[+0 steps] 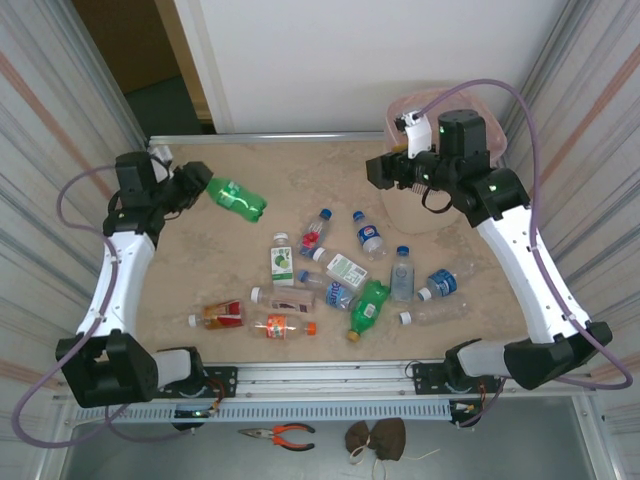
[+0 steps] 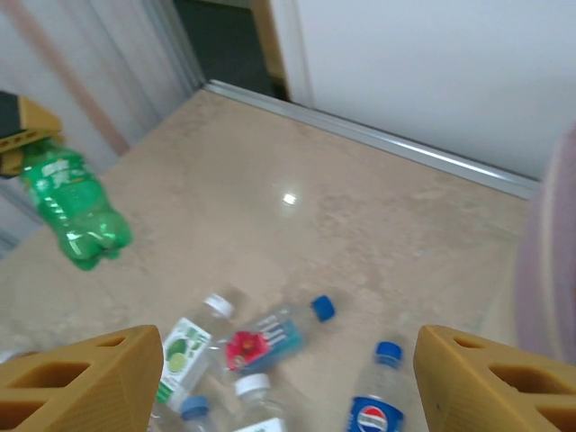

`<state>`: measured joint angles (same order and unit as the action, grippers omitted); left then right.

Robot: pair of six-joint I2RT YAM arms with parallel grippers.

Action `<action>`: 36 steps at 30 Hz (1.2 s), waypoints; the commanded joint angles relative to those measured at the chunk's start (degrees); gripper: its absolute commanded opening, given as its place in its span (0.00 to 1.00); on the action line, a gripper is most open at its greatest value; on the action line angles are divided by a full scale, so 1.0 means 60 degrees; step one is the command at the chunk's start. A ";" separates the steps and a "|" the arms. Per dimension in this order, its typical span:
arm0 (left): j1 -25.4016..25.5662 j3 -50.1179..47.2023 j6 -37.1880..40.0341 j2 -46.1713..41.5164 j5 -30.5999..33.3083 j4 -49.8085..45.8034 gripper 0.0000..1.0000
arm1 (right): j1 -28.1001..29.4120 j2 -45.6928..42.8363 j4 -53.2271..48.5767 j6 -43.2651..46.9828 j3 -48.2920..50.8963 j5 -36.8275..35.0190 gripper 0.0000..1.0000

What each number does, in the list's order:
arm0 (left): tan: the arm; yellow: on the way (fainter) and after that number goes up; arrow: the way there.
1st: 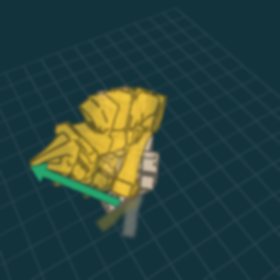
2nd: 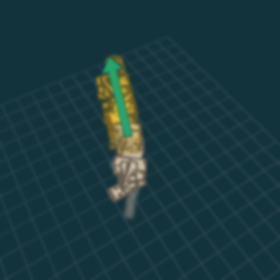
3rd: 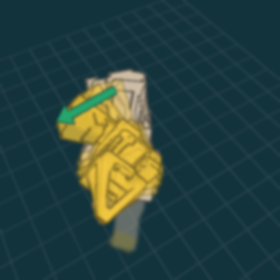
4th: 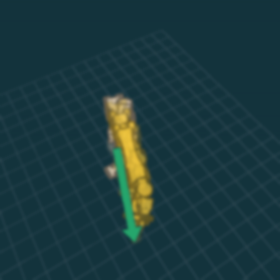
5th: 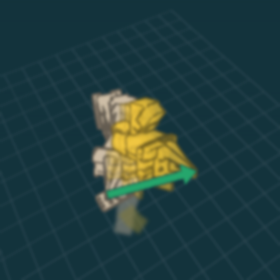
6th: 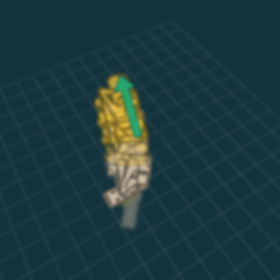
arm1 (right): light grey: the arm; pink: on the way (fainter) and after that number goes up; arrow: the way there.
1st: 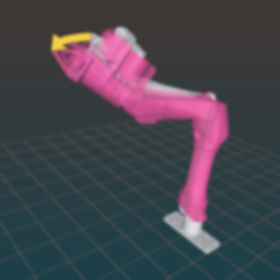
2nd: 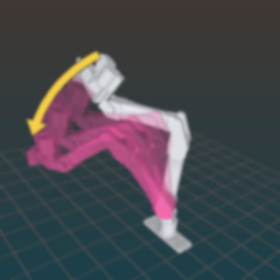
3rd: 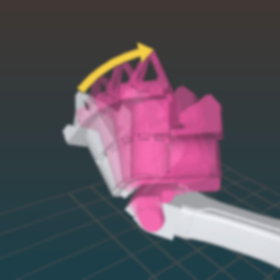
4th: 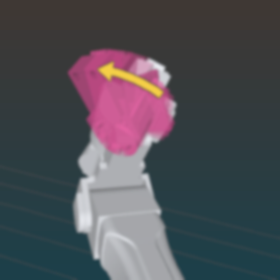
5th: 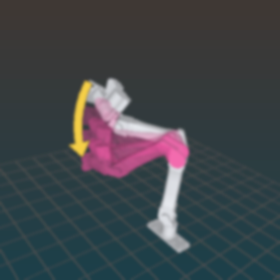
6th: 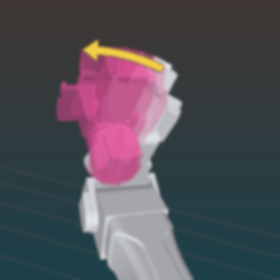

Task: Put the plastic bottles in the bin

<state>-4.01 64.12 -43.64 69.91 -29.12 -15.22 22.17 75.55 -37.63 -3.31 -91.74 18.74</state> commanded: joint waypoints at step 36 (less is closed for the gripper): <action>0.4895 0.2784 0.6676 -0.0317 -0.5005 0.2089 0.17 | 0.3049 -0.0308 0.3454 0.0748 0.1512 0.4489 0.79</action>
<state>25.15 79.29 -5.32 68.14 -60.27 -1.89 39.72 73.19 -17.56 1.08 -81.08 46.26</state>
